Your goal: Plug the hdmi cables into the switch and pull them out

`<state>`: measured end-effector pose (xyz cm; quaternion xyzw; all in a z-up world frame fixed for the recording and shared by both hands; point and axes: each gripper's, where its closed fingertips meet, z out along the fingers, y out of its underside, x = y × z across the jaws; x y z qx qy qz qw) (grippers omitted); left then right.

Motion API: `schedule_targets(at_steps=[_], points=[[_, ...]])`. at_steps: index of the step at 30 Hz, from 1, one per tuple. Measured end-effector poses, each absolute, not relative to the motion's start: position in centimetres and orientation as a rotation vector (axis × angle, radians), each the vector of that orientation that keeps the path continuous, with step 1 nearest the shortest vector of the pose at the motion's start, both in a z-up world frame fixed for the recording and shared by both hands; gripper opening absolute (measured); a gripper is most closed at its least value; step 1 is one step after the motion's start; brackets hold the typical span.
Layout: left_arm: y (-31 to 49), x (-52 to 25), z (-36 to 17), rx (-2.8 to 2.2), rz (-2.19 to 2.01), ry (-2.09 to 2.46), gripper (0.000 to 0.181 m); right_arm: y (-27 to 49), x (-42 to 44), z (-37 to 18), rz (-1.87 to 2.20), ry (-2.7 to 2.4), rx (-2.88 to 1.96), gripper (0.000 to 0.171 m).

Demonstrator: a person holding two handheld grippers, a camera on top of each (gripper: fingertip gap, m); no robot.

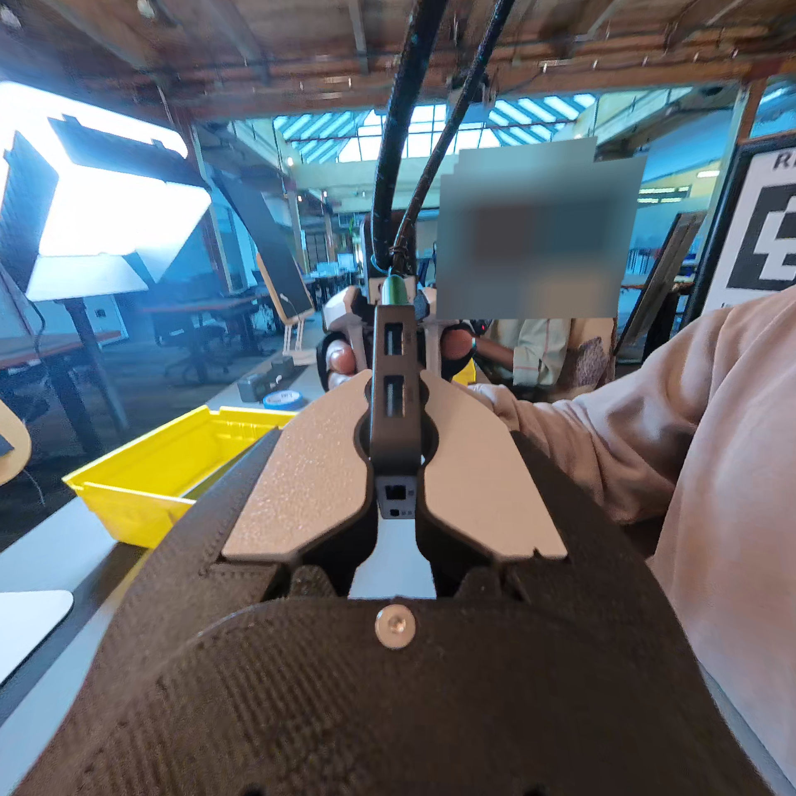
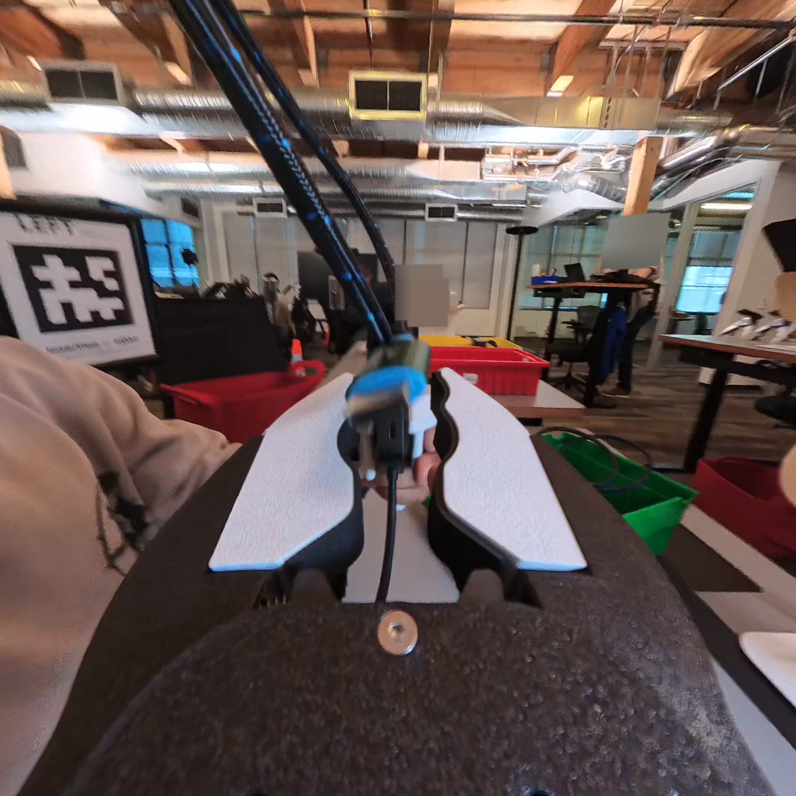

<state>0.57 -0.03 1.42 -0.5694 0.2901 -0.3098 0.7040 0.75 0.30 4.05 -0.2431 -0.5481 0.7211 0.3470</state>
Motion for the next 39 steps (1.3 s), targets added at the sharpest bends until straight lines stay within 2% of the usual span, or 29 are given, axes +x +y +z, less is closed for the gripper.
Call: schedule_targets(at_steps=[5, 10, 13, 19, 30, 39], points=[[1.1, 1.9, -0.4, -1.348, -0.697, 0.665, 0.014, -0.1, 0.0, 3.7, 1.681, -1.400, -0.594, 0.012], [1.1, 1.9, -0.5, -1.356, -0.719, 0.663, 0.014, -0.1, 0.1, 3.4, 1.615, -1.466, -0.595, 0.013], [0.9, 1.7, -0.1, -1.348, -0.720, 0.663, 0.014, 0.4, 0.3, 3.1, 1.605, -1.514, -0.616, 0.021], [0.8, 1.3, 0.0, -1.361, -0.686, 0.672, 0.015, 0.3, 0.7, 3.4, 1.554, -1.540, -0.582, 0.013], [-1.1, 1.9, 1.4, -1.425, -0.544, 0.819, 0.015, -1.0, 2.4, 4.2, 1.586, -1.629, -0.489, 0.012], [-2.5, 3.4, 4.4, -1.282, -0.540, 0.824, 0.015, -2.0, 4.4, 6.4, 1.640, -1.543, -0.327, 0.012]])
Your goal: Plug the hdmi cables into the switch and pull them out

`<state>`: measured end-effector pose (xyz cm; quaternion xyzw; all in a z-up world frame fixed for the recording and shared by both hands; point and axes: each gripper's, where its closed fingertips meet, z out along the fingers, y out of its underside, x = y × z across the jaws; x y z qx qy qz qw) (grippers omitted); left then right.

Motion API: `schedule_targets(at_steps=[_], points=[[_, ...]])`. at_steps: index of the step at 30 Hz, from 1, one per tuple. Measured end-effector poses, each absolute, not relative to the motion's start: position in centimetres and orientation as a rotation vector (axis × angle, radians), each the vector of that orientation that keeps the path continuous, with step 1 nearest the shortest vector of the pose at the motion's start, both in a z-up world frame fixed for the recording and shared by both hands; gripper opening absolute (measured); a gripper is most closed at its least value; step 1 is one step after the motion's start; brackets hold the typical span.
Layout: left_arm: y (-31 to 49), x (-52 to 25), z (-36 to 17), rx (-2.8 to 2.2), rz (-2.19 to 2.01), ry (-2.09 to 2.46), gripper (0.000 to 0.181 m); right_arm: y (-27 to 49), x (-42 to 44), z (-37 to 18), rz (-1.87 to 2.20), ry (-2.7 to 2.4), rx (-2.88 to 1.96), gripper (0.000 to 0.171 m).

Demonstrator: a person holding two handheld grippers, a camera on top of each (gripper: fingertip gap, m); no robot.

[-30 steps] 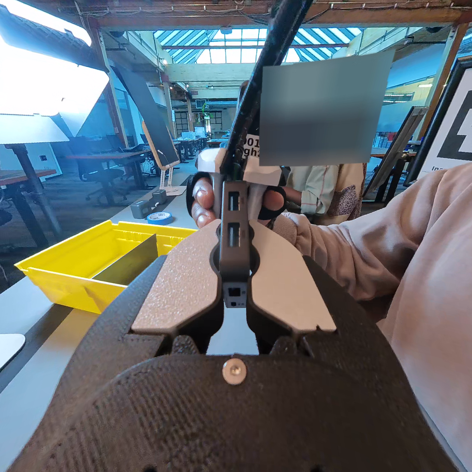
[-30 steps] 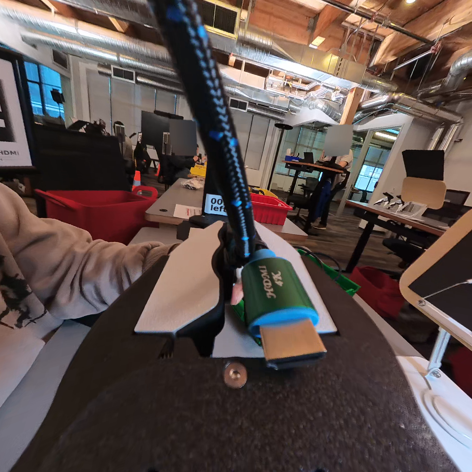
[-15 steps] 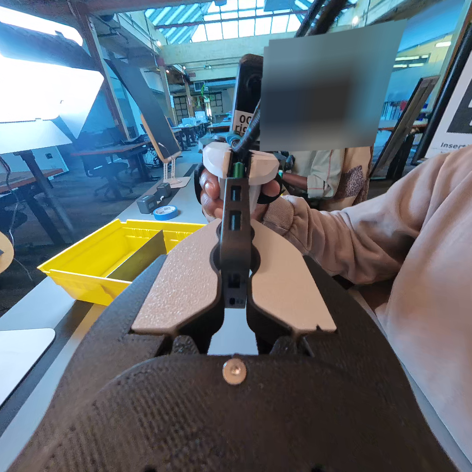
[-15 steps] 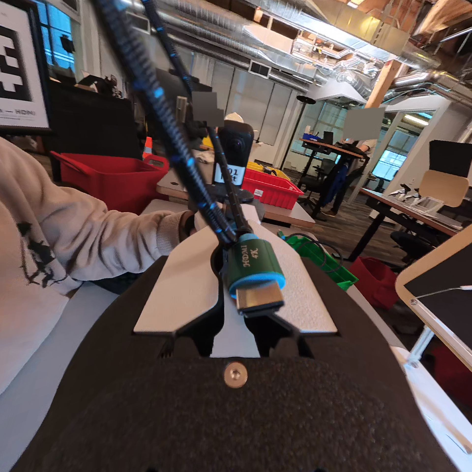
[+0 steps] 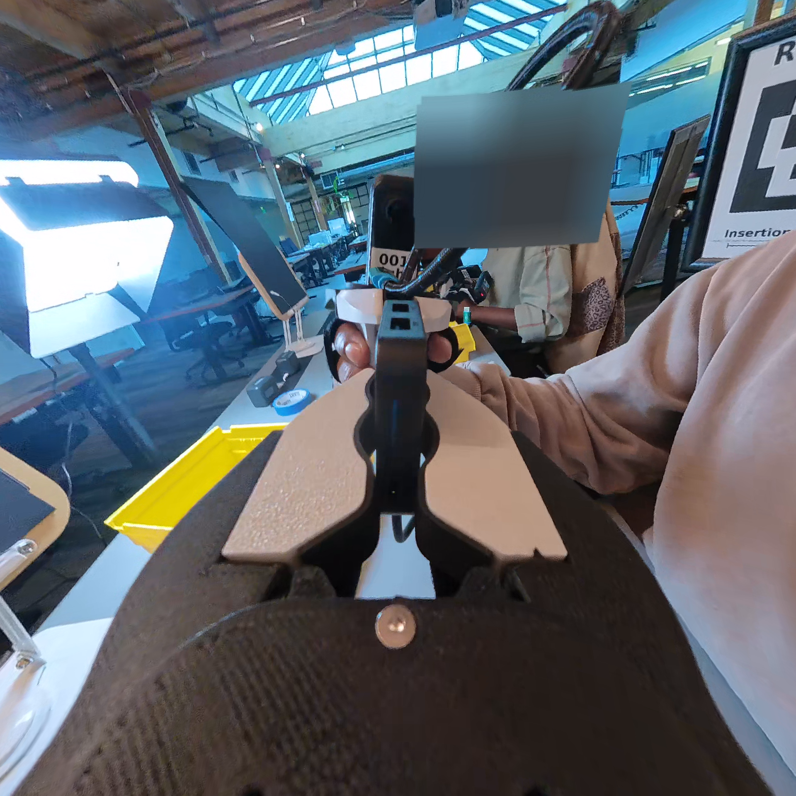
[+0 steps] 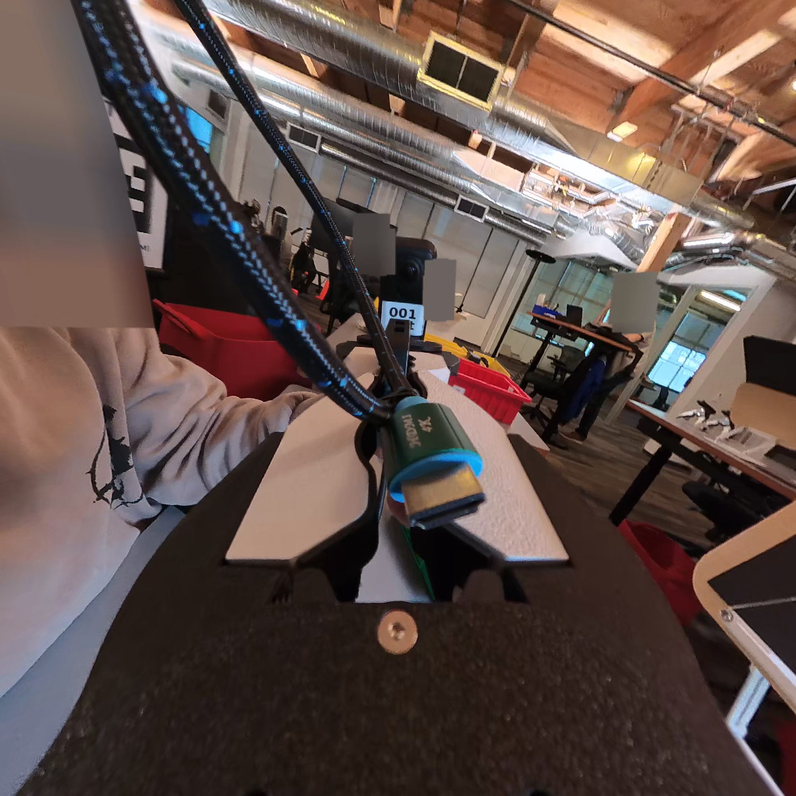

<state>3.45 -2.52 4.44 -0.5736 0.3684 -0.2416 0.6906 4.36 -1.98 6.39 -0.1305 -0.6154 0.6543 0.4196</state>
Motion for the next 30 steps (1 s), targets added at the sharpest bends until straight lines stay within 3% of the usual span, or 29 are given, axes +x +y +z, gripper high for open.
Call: schedule_targets(at_steps=[4, 6, 11, 16, 20, 26, 30], points=[[-4.0, 2.9, 6.7, -1.184, -0.484, 0.798, 0.016, -0.5, 6.8, 8.3, 1.747, -1.429, -0.232, 0.007], [-5.9, -1.2, 9.5, -1.097, -0.505, 0.681, 0.015, 3.5, 10.0, 10.8, 1.834, -1.257, -0.228, 0.007], [-8.4, -7.7, 11.1, -1.068, -0.356, 0.548, 0.014, 12.0, 11.1, 10.0, 1.584, -1.118, -0.491, 0.007], [-7.3, -8.1, 10.5, -1.095, -0.314, 0.524, 0.014, 19.4, 6.6, 1.8, 0.863, -1.361, -0.962, 0.007], [-6.5, -8.8, 10.0, -1.115, -0.294, 0.502, 0.014, 26.3, 8.3, -7.1, 0.165, -1.607, -1.333, 0.007], [-5.9, -8.6, 9.6, -1.124, -0.308, 0.503, 0.014, 30.0, 10.2, -15.1, -0.189, -1.748, -1.624, 0.007], [-5.3, -7.9, 9.0, -1.147, -0.310, 0.525, 0.014, 27.5, 8.7, -15.4, -0.012, -1.819, -1.624, 0.034]])
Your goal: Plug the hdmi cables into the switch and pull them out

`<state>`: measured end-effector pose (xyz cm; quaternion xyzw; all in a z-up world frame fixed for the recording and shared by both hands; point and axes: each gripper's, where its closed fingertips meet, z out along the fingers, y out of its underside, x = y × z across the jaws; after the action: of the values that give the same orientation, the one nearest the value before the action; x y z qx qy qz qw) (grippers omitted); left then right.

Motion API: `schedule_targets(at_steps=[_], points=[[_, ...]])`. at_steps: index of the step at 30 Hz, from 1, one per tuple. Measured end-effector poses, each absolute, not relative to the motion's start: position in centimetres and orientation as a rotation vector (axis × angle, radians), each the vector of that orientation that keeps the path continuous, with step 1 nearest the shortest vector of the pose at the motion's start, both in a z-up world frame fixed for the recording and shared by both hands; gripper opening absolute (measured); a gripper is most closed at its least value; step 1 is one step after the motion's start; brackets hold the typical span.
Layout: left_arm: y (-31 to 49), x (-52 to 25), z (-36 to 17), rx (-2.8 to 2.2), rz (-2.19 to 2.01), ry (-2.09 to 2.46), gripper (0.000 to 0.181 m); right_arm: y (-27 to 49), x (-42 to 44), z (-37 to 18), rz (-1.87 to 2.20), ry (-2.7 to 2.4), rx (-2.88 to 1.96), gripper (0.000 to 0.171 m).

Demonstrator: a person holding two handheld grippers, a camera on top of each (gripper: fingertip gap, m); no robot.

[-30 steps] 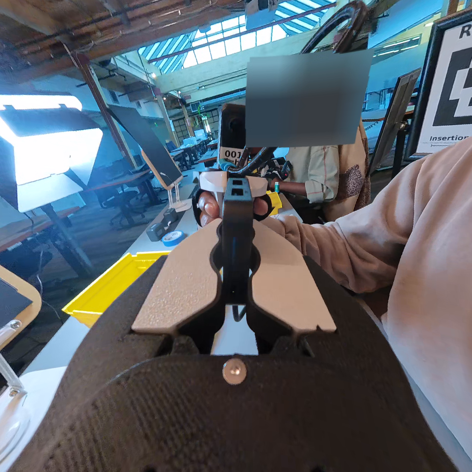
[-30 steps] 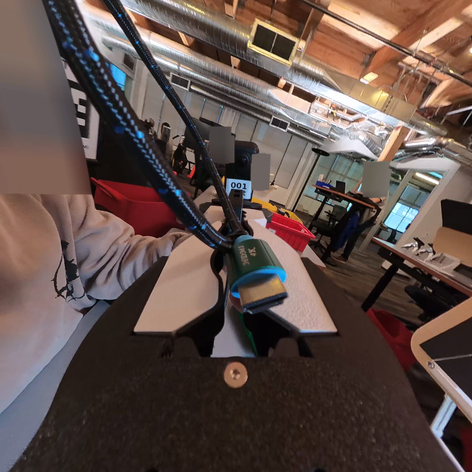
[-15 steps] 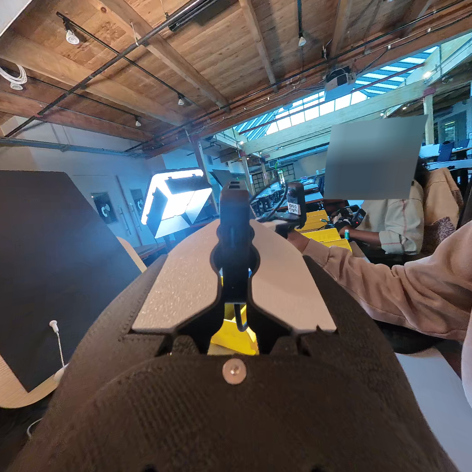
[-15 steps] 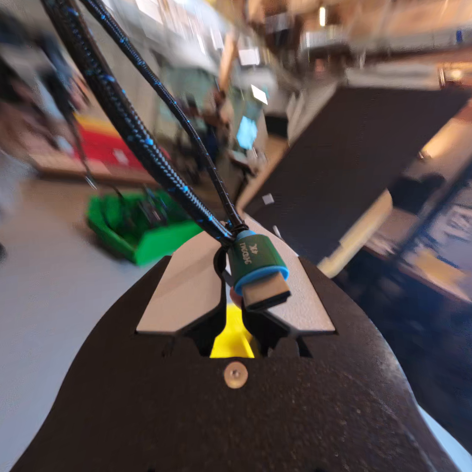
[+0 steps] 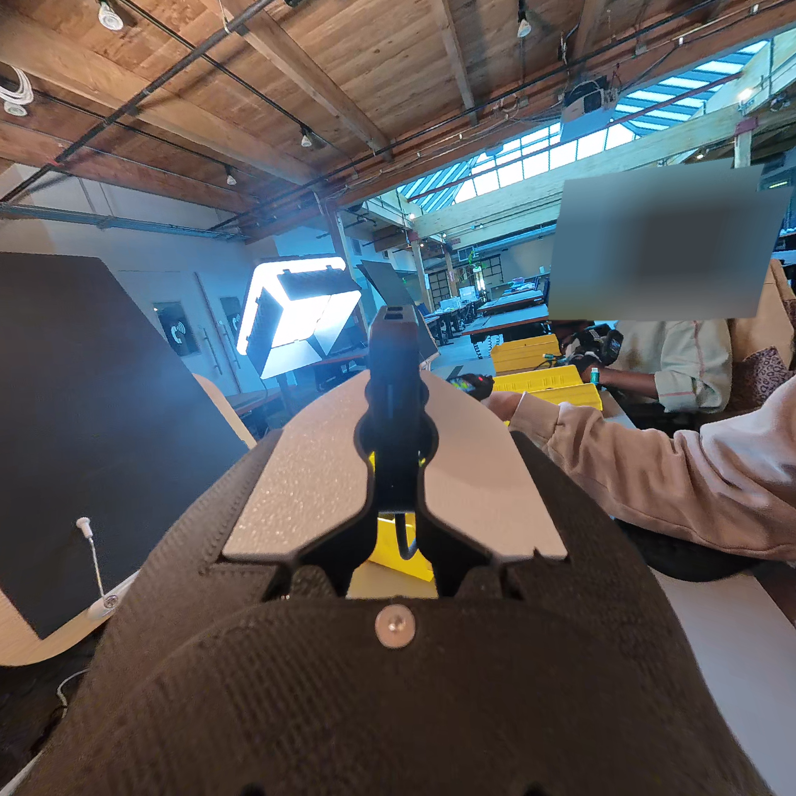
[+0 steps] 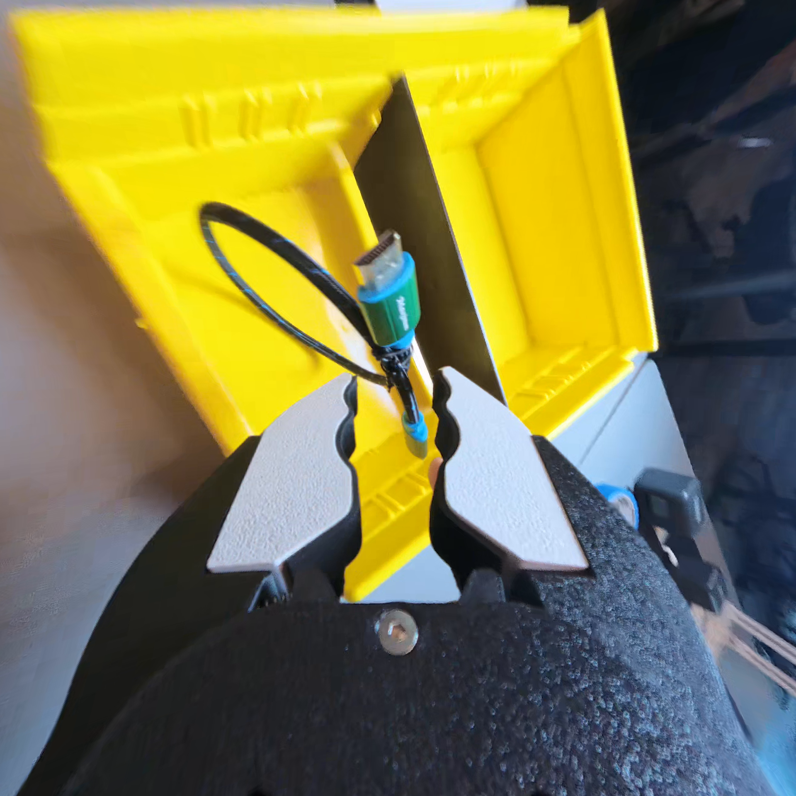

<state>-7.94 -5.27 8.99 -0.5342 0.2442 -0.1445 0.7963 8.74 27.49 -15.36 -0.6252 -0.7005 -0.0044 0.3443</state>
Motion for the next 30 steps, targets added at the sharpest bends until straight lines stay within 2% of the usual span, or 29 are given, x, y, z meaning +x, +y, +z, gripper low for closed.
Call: schedule_targets(at_steps=[4, 7, 10, 18, 21, 23, 25, 30], points=[[-4.6, -7.2, 8.3, -1.155, -0.341, 0.548, 0.014, 22.8, 6.5, -9.4, 0.261, -1.764, -1.404, 0.035], [-3.8, -6.5, 7.5, -1.177, -0.371, 0.568, 0.015, 16.8, 4.4, -3.8, 0.539, -1.716, -1.128, 0.036], [-2.8, -4.6, 6.1, -1.204, -0.400, 0.626, 0.015, 10.8, 3.2, -0.8, 0.762, -1.728, -0.901, 0.031], [0.3, 0.8, 0.7, -1.343, -0.413, 0.812, 0.014, 1.0, 2.3, 2.5, 1.157, -1.728, -0.589, 0.027], [0.9, 1.9, -0.6, -1.375, -0.398, 0.855, 0.014, 0.4, 1.6, 1.1, 1.126, -1.788, -0.595, 0.026], [1.0, 2.4, -1.2, -1.385, -0.387, 0.881, 0.014, 0.1, 1.4, 0.4, 1.133, -1.820, -0.587, 0.017], [1.0, 2.4, -1.4, -1.390, -0.390, 0.887, 0.014, 0.0, 1.6, 0.1, 1.138, -1.843, -0.577, 0.015], [1.3, 1.3, 0.0, -1.339, -0.356, 0.801, 0.019, 2.1, 2.7, 1.1, 1.044, -1.805, -0.578, 0.014]])
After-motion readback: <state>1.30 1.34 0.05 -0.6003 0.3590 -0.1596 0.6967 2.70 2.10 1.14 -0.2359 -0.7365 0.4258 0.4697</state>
